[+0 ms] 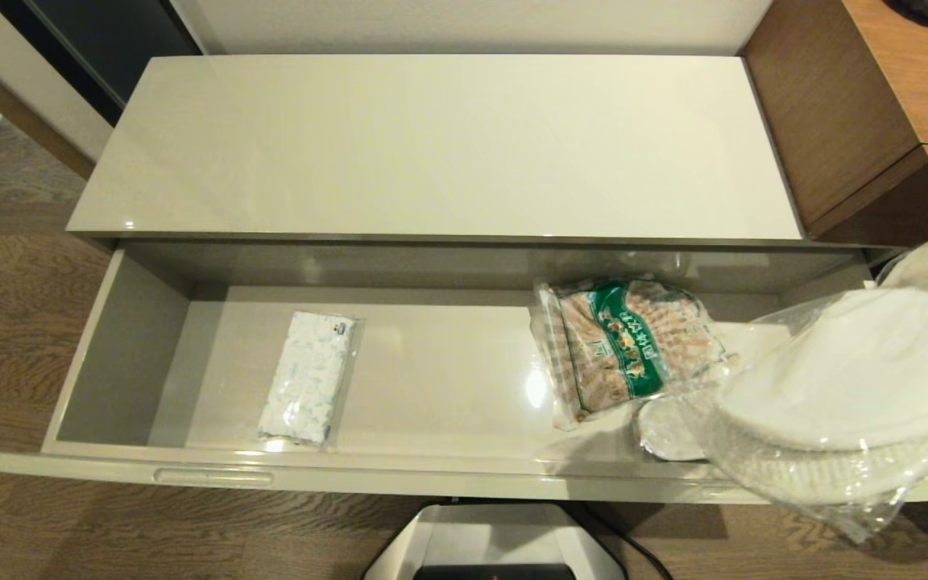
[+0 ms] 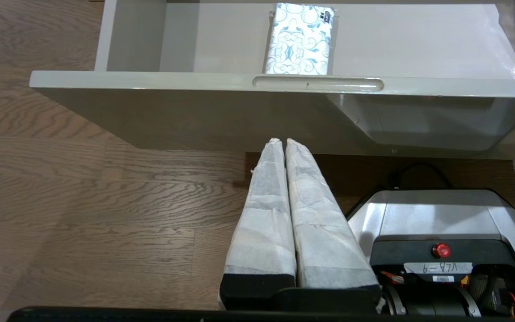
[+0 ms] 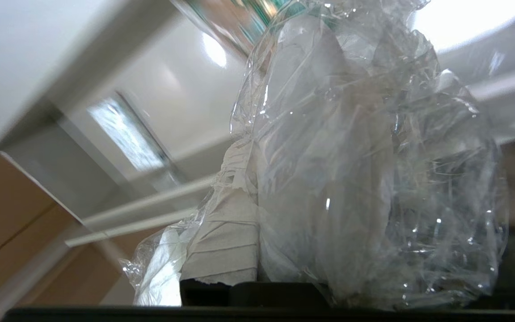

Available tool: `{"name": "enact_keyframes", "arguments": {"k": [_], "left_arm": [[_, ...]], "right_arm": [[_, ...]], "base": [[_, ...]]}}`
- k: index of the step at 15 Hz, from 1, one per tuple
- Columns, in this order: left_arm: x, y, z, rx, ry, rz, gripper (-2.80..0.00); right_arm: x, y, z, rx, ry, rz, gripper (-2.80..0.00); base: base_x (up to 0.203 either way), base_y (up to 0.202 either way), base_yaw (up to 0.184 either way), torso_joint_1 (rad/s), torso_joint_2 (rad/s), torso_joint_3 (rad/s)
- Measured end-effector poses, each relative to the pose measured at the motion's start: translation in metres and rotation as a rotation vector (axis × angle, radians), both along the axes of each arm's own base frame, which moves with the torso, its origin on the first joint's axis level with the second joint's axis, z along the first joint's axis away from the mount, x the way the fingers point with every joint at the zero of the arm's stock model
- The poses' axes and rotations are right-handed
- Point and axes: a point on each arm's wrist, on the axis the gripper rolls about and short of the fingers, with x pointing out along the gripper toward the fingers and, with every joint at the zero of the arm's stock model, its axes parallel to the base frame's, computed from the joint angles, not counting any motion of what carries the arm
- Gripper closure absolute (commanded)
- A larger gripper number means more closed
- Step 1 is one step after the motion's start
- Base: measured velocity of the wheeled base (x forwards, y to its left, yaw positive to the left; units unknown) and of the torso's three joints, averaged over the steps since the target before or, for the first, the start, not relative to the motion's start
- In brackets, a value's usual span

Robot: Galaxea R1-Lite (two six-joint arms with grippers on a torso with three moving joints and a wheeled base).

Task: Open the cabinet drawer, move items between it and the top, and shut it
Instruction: Place the disposable slippers on the table

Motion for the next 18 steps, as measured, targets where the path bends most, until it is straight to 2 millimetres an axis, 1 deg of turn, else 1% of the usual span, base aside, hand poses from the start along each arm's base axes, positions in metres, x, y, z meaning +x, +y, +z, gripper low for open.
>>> {"name": "enact_keyframes", "arguments": {"k": [1, 2, 3, 4, 5, 6, 8, 9, 12, 14, 15, 16, 18], "left_arm": [[0.0, 0.0, 0.0, 0.0, 0.0, 0.0, 0.0], [0.0, 0.0, 0.0, 0.0, 0.0, 0.0, 0.0], [0.0, 0.0, 0.0, 0.0, 0.0, 0.0, 0.0], [0.0, 0.0, 0.0, 0.0, 0.0, 0.0, 0.0], [0.0, 0.0, 0.0, 0.0, 0.0, 0.0, 0.0], [0.0, 0.0, 0.0, 0.0, 0.0, 0.0, 0.0], [0.0, 0.0, 0.0, 0.0, 0.0, 0.0, 0.0], [0.0, 0.0, 0.0, 0.0, 0.0, 0.0, 0.0], [0.0, 0.0, 0.0, 0.0, 0.0, 0.0, 0.0], [0.0, 0.0, 0.0, 0.0, 0.0, 0.0, 0.0], [0.0, 0.0, 0.0, 0.0, 0.0, 0.0, 0.0], [0.0, 0.0, 0.0, 0.0, 0.0, 0.0, 0.0], [0.0, 0.0, 0.0, 0.0, 0.0, -0.001, 0.0]], "right_arm": [[-0.009, 0.0, 0.017, -0.025, -0.052, -0.011, 0.0], [-0.013, -0.001, 0.034, -0.054, -0.106, -0.027, 0.0], [-0.008, 0.0, 0.046, -0.095, -0.153, -0.041, 0.0], [0.005, 0.001, 0.054, -0.149, -0.201, -0.053, 0.0], [0.024, 0.003, 0.057, -0.216, -0.238, -0.066, 0.0], [0.048, 0.007, 0.056, -0.277, -0.267, -0.077, 0.0], [0.101, 0.016, 0.044, -0.363, -0.321, -0.11, 0.0], [0.127, 0.02, 0.035, -0.393, -0.359, -0.119, 0.0], [0.199, 0.032, -0.002, -0.515, -0.505, -0.158, 0.0], [0.236, 0.036, -0.026, -0.62, -0.592, -0.238, 0.0], [0.252, 0.037, -0.038, -0.667, -0.618, -0.278, 0.0], [0.264, 0.035, -0.047, -0.703, -0.637, -0.305, 0.0], [0.285, 0.026, -0.058, -0.762, -0.662, -0.341, 0.0]], "base": [[0.0, 0.0, 0.0, 0.0, 0.0, 0.0], [0.0, 0.0, 0.0, 0.0, 0.0, 0.0], [0.0, 0.0, 0.0, 0.0, 0.0, 0.0], [0.0, 0.0, 0.0, 0.0, 0.0, 0.0], [0.0, 0.0, 0.0, 0.0, 0.0, 0.0], [0.0, 0.0, 0.0, 0.0, 0.0, 0.0], [0.0, 0.0, 0.0, 0.0, 0.0, 0.0], [0.0, 0.0, 0.0, 0.0, 0.0, 0.0], [0.0, 0.0, 0.0, 0.0, 0.0, 0.0], [0.0, 0.0, 0.0, 0.0, 0.0, 0.0], [0.0, 0.0, 0.0, 0.0, 0.0, 0.0], [0.0, 0.0, 0.0, 0.0, 0.0, 0.0], [0.0, 0.0, 0.0, 0.0, 0.0, 0.0]]}}
